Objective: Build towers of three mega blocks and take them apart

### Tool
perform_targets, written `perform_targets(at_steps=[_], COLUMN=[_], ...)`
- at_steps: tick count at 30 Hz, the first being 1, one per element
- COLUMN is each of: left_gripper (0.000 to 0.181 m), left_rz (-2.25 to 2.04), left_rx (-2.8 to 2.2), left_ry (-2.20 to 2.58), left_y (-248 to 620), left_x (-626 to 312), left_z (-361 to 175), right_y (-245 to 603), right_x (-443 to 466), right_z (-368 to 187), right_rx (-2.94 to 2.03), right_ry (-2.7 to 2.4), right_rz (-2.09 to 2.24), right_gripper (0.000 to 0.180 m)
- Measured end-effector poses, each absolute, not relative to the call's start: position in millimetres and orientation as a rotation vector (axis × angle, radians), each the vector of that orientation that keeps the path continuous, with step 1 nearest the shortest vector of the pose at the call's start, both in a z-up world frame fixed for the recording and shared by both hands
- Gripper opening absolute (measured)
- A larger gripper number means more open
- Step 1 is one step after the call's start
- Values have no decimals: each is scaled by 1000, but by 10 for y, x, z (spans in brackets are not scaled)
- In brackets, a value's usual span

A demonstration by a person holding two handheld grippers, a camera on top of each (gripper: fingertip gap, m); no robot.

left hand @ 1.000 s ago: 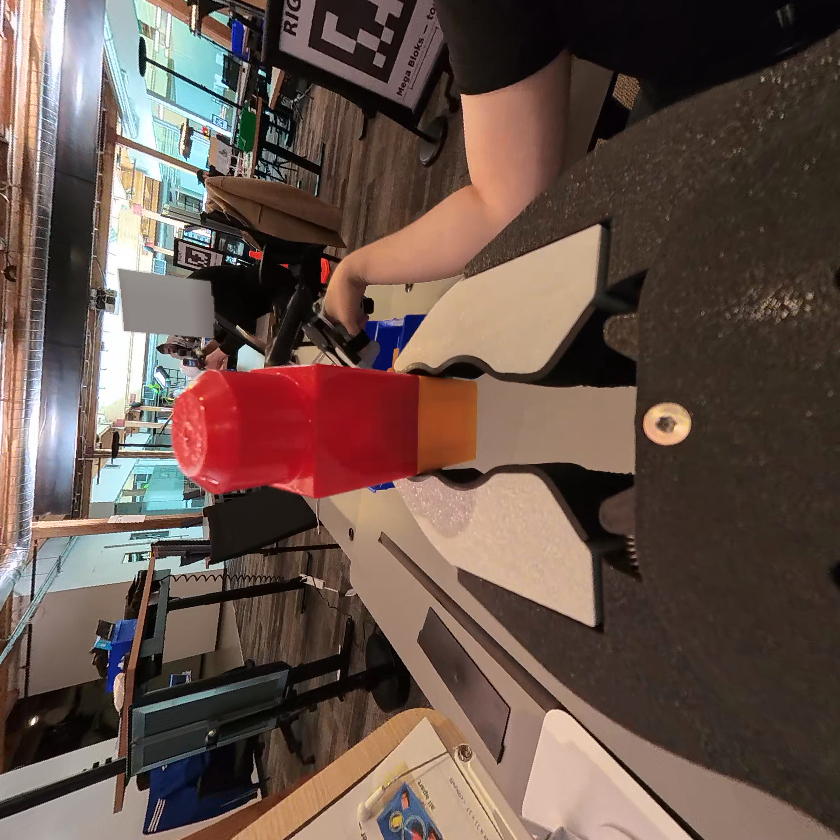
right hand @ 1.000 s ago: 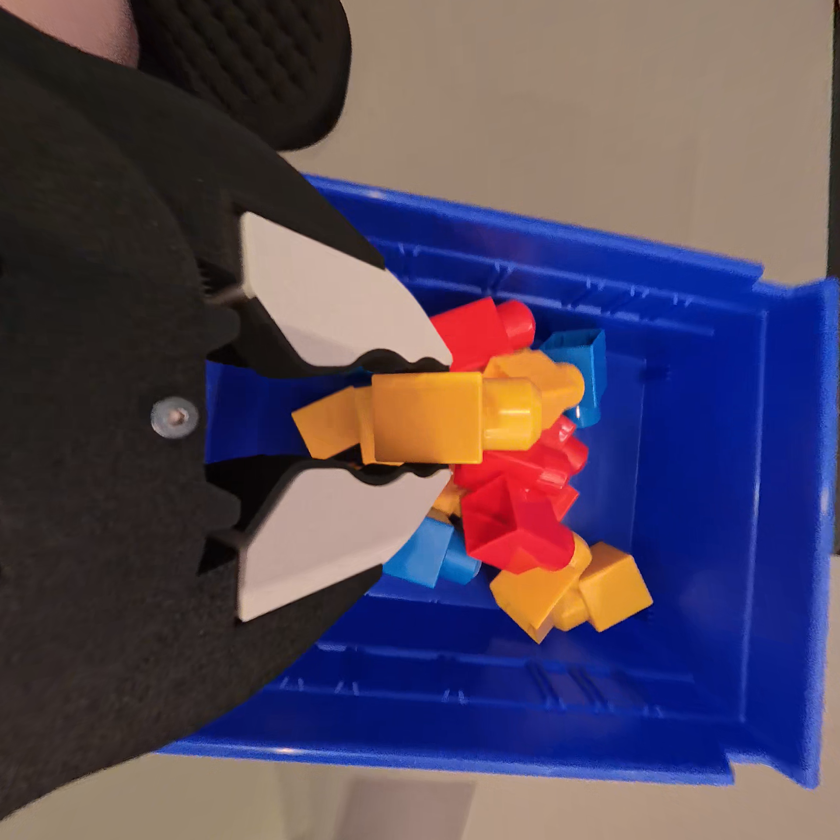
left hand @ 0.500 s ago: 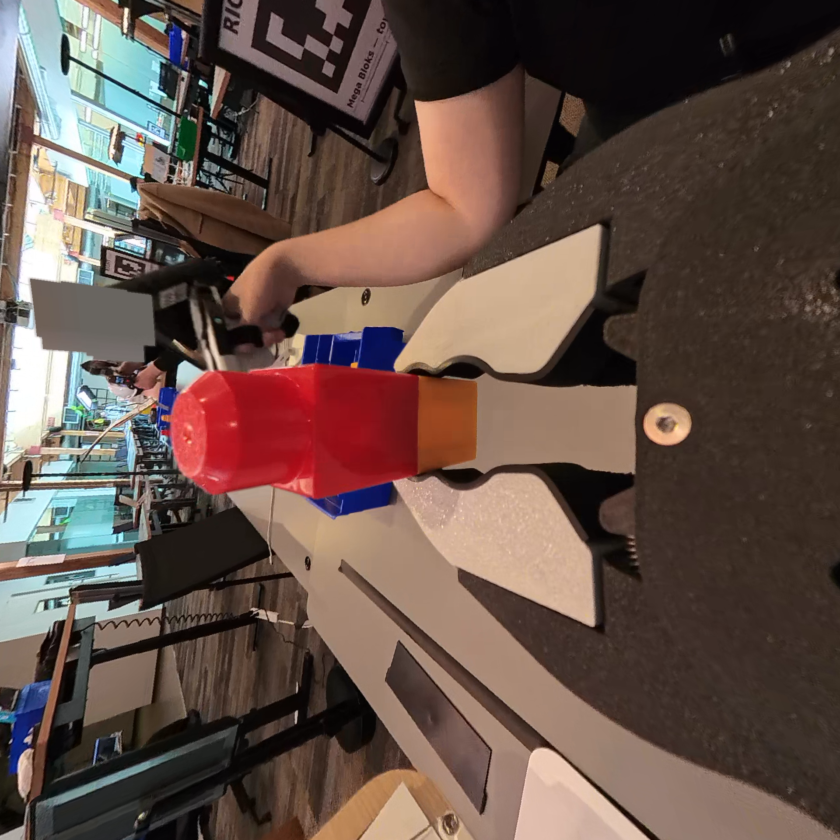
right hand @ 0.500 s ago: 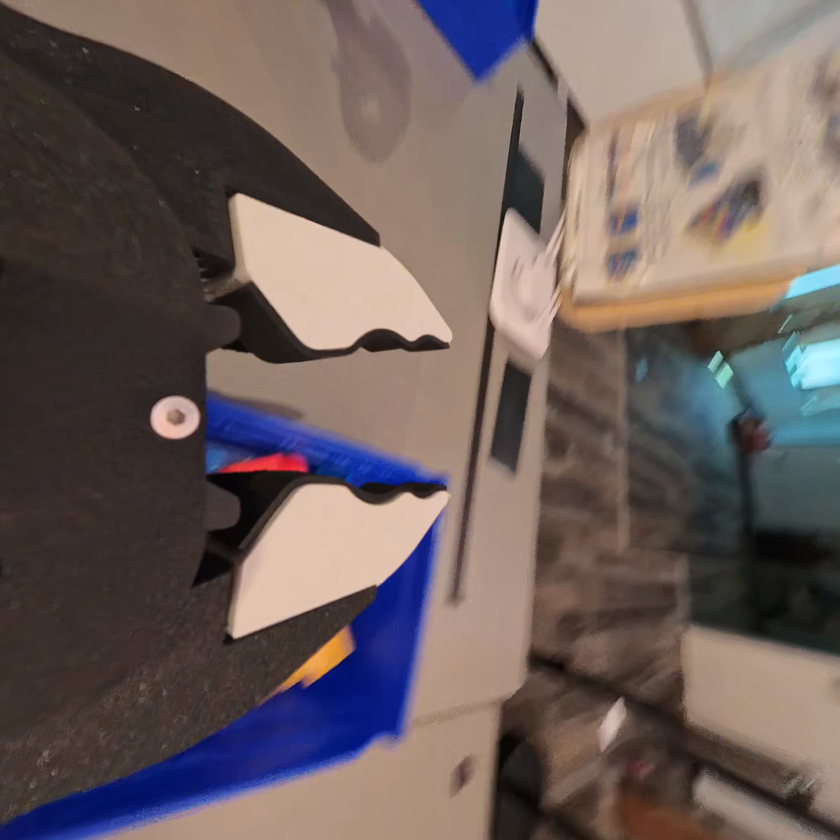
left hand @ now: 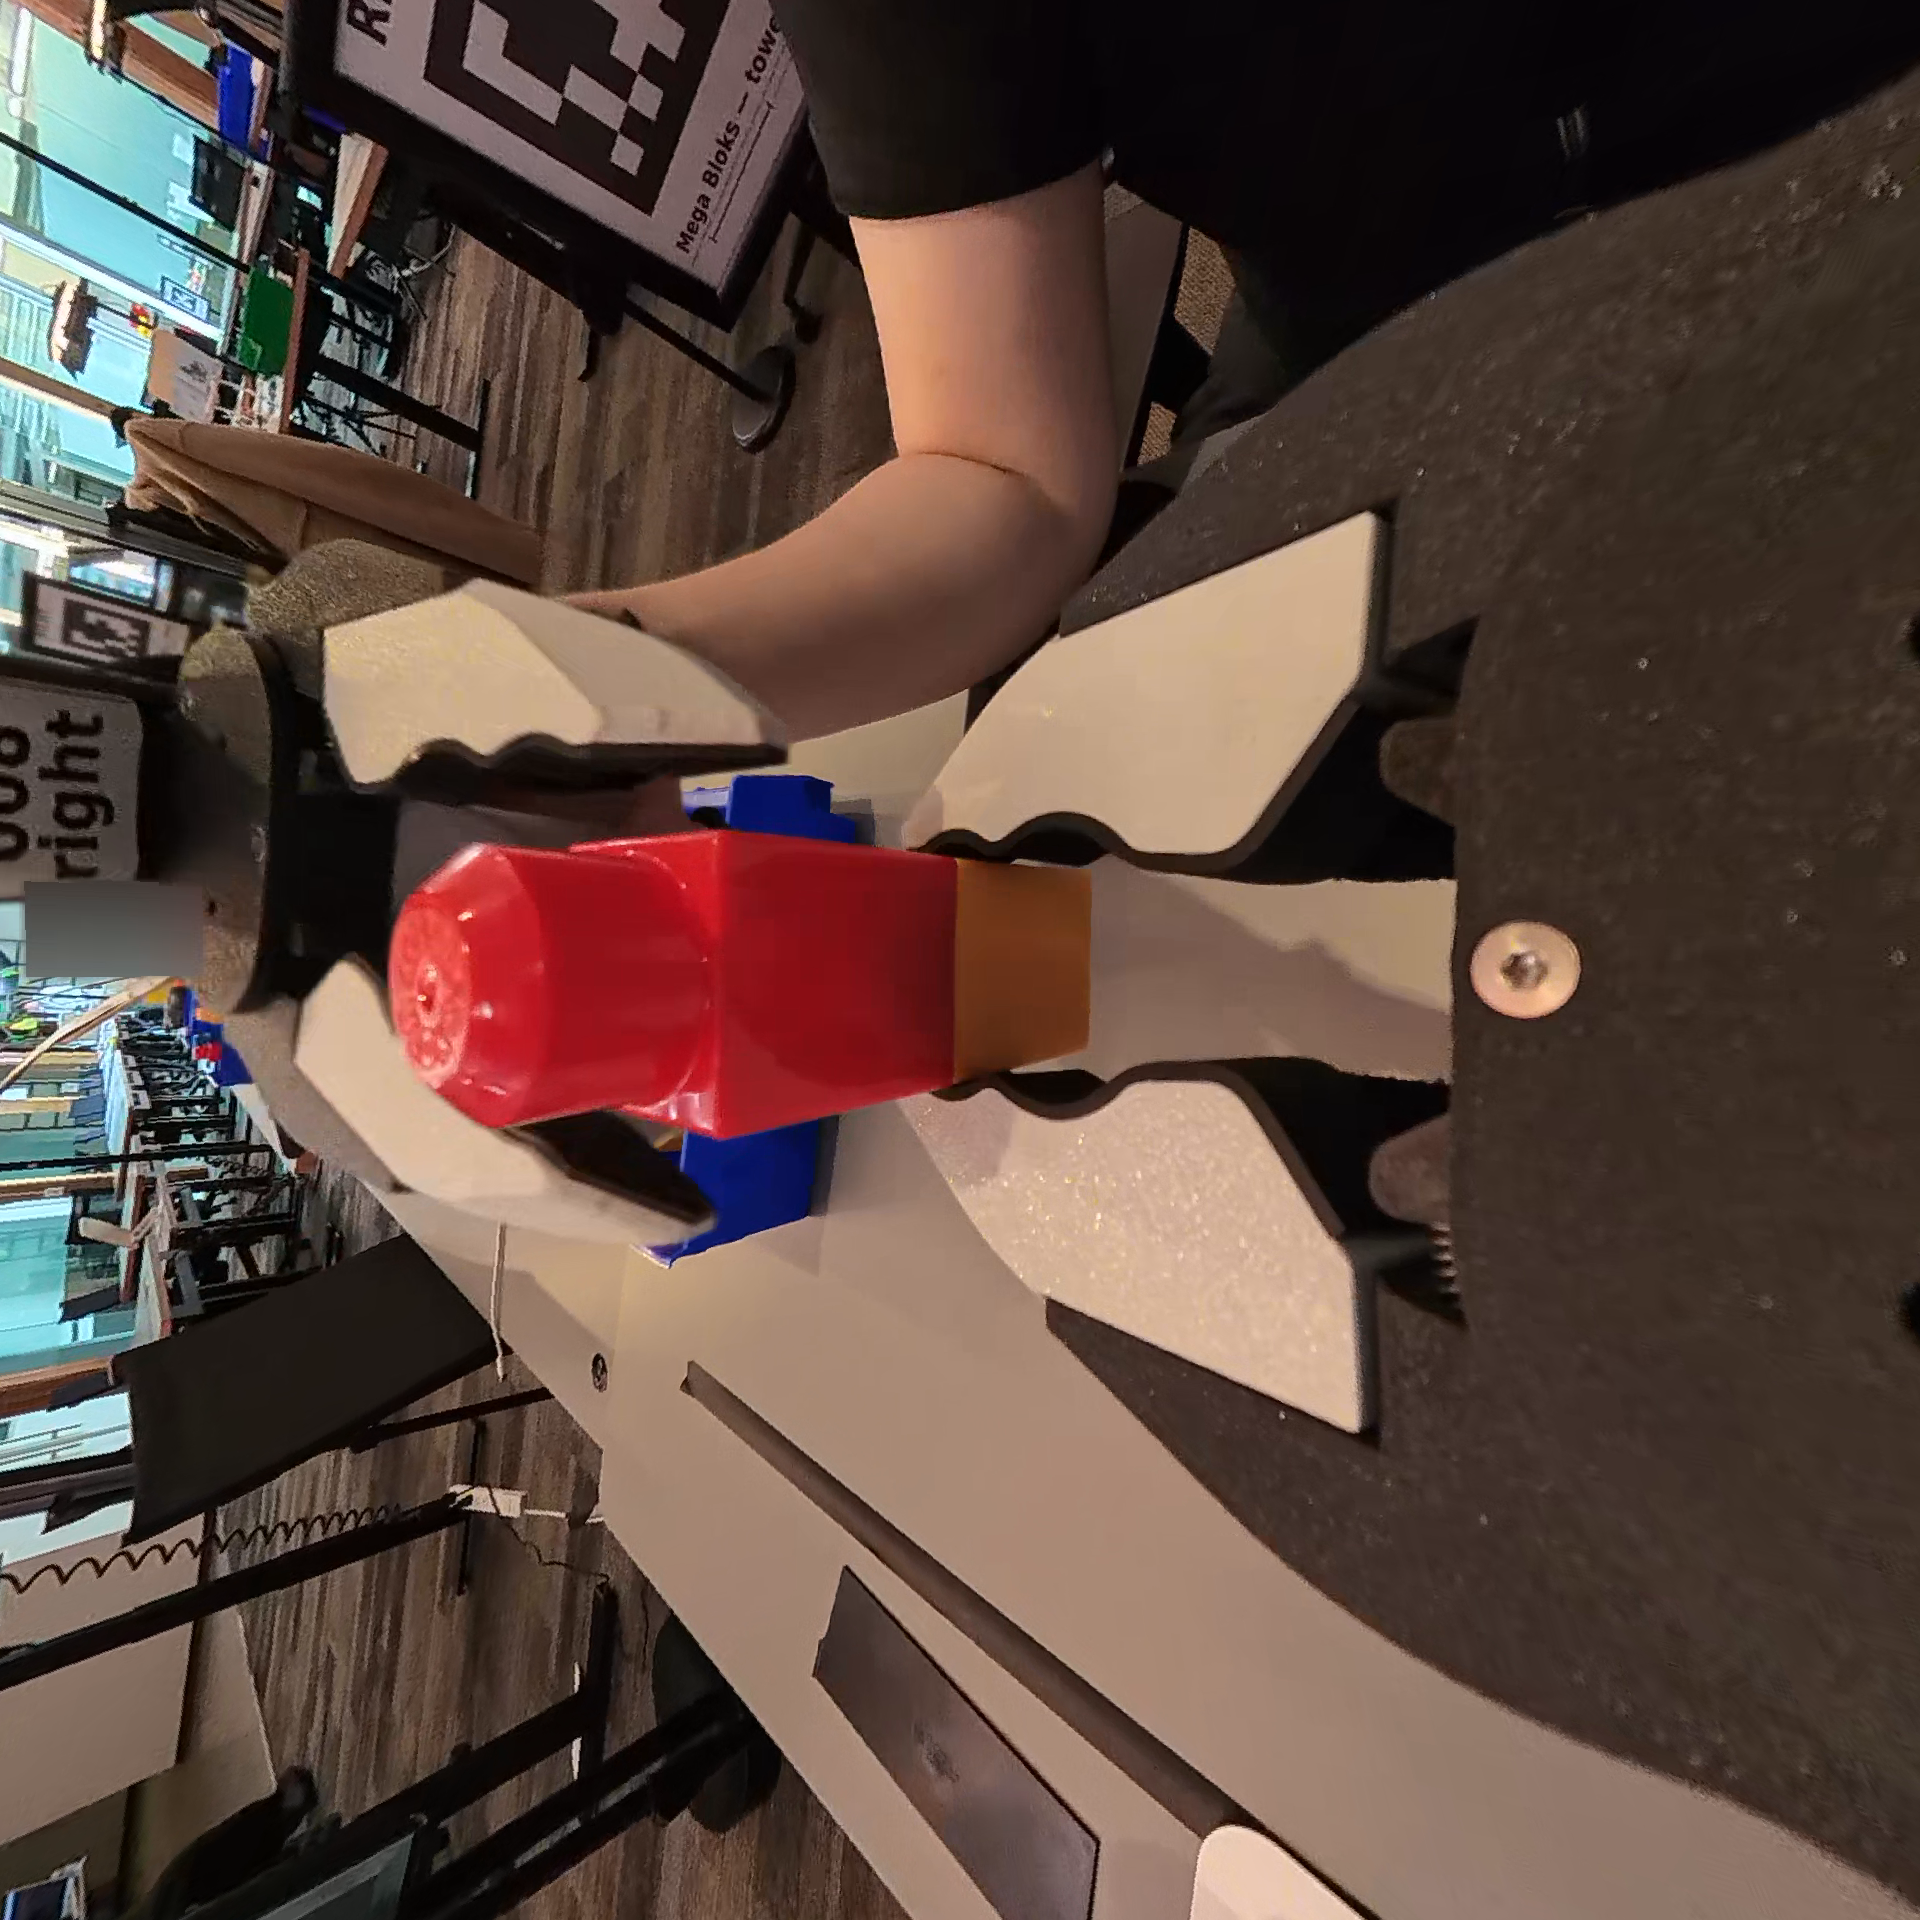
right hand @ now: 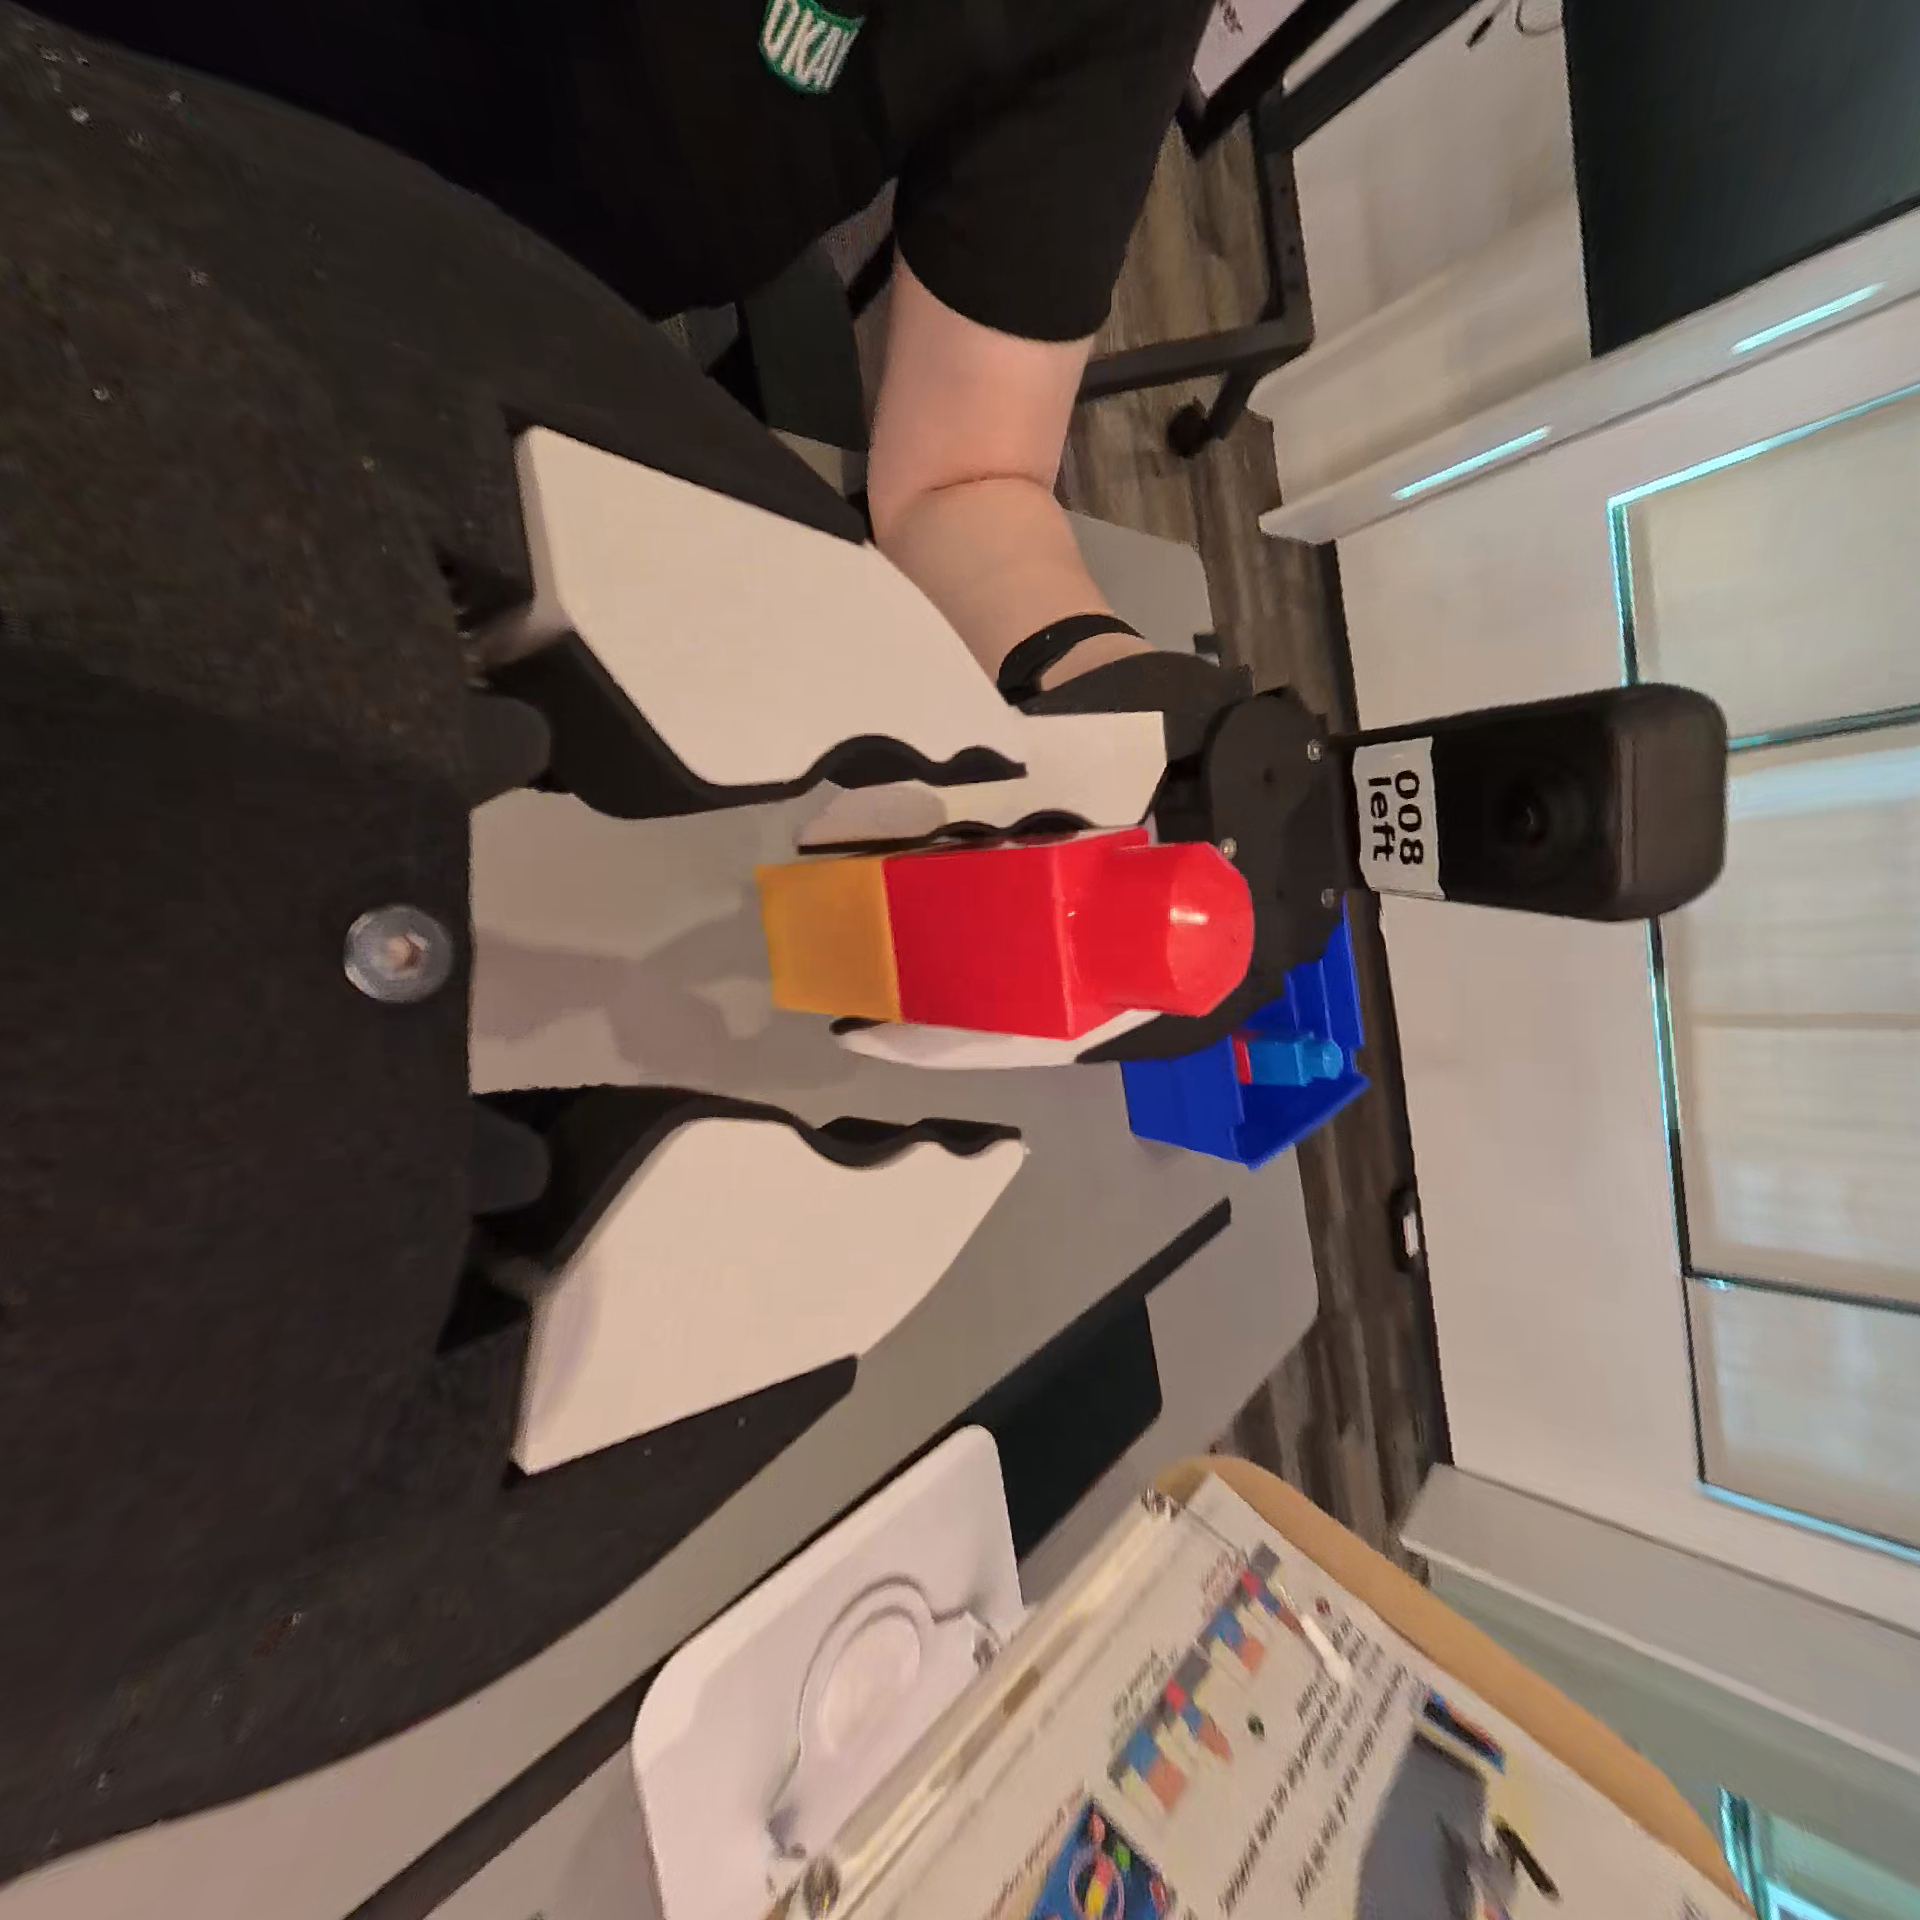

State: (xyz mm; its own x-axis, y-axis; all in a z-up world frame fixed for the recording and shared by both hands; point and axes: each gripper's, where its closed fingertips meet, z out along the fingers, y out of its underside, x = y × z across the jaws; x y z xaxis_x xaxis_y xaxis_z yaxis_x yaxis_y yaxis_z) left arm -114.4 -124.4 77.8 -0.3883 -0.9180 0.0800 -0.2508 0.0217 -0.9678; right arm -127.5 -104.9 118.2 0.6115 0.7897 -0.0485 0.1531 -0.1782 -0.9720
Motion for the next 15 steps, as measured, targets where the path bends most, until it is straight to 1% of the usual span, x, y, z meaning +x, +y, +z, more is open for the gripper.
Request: perform_targets(at_steps=[1, 2, 3, 10, 15], left_gripper=[36, 36, 36, 36, 36], left_rz=[-1394, -1390, -1394, -1426, -1558], left_rx=[-1204, -1205, -1197, -1242, -1243], left_ry=[1700, 1709, 1729, 1724, 1698], left_y=[-1246, -1253, -1277, -1276, -1321], left_x=[-1139, -1135, -1139, -1115, -1119], left_z=[763, 748, 732, 691, 750], right_y=[-1045, -1053, -1055, -1036, -1032], right_x=[-1331, -1378, -1396, -1375, -1384], right_z=[1161, 1149, 1147, 1104, 1178], right_rx=[-1683, -1680, -1674, -1696, -1642], right_ry=[-799, -819, -838, -843, -825], right_rz=[725, 760, 772, 797, 860], right_gripper=[59, 51, 35, 35, 35])
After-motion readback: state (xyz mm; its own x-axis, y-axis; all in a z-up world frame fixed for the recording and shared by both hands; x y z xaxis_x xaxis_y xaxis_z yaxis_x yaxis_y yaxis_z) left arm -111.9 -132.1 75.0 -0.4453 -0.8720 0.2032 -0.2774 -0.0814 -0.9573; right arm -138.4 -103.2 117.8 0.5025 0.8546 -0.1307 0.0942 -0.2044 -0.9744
